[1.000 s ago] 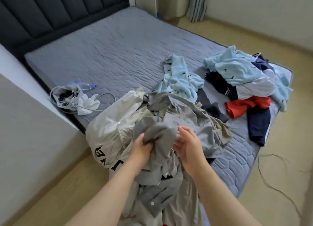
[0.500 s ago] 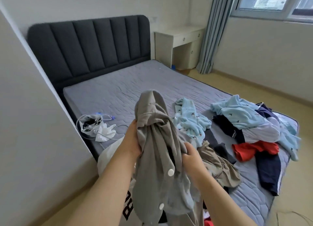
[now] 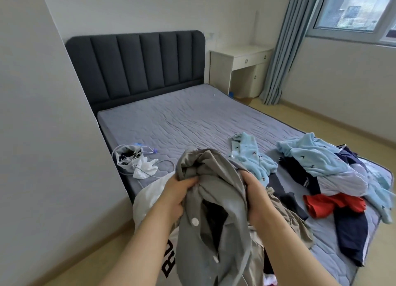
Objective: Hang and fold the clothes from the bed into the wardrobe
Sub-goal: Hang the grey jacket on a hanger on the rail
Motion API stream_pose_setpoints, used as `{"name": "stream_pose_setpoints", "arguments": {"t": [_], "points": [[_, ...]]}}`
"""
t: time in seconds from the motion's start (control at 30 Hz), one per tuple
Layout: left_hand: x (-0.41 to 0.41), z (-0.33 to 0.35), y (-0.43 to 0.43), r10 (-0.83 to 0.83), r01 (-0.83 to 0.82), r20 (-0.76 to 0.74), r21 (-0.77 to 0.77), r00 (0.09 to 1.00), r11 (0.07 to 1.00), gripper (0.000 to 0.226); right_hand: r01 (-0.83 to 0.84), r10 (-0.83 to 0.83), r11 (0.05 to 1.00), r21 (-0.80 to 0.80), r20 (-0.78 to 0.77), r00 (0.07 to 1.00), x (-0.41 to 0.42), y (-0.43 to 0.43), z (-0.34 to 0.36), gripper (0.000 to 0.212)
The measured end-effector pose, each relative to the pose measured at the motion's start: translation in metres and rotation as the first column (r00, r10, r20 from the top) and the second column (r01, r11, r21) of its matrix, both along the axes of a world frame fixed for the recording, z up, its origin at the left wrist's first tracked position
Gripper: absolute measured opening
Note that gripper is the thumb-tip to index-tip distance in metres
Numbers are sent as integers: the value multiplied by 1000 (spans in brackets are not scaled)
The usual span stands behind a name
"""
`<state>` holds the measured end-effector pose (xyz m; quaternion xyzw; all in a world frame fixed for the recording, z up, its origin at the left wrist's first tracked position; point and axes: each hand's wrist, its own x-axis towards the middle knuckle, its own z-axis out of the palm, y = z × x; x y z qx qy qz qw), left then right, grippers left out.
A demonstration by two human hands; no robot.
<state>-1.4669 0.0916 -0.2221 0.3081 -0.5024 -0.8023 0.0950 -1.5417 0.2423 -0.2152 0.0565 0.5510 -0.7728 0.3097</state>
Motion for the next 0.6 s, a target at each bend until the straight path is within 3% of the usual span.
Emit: {"name": "stream_pose_setpoints", "arguments": {"t": [0.07,0.13,0.2,0.27,0.33,0.43,0.5,0.53,0.6], "points": [[2,4,-15,80,-78,-17,94,997,993,10,-22,22,1000,15,-1,1000,1,1,-2,22],[3,6,-31,151,-149,-33,32,988,988,10,-39,39,999,-1,23,999,1,2,-2,24],[0,5,-41,245,-233,12,-273,969,933,8,-54,55,998,-14,50,997,1,0,0,26],[0,8,-36,288,-234,22,-526,957,818,18,-59,60,998,-24,58,996,2,-7,2,28],[0,9,-23,140,-125,-20,-585,990,801,44,-30,36,995,-90,62,997,0,-13,5,33],[-3,0,-4,-246,170,-71,-542,967,823,80,-55,58,989,-139,21,998,-5,-16,8,39],[-8,-6,-1,-407,288,-46,-634,912,718,73,-112,111,988,-106,-14,994,-5,-17,7,36],[-11,-6,-1,-400,288,-24,-654,916,700,59,-139,136,986,-97,-28,990,-5,-16,6,31],[-16,-3,-4,-273,227,19,-616,962,755,32,-143,137,984,-102,-63,989,-8,-12,0,24]]}}
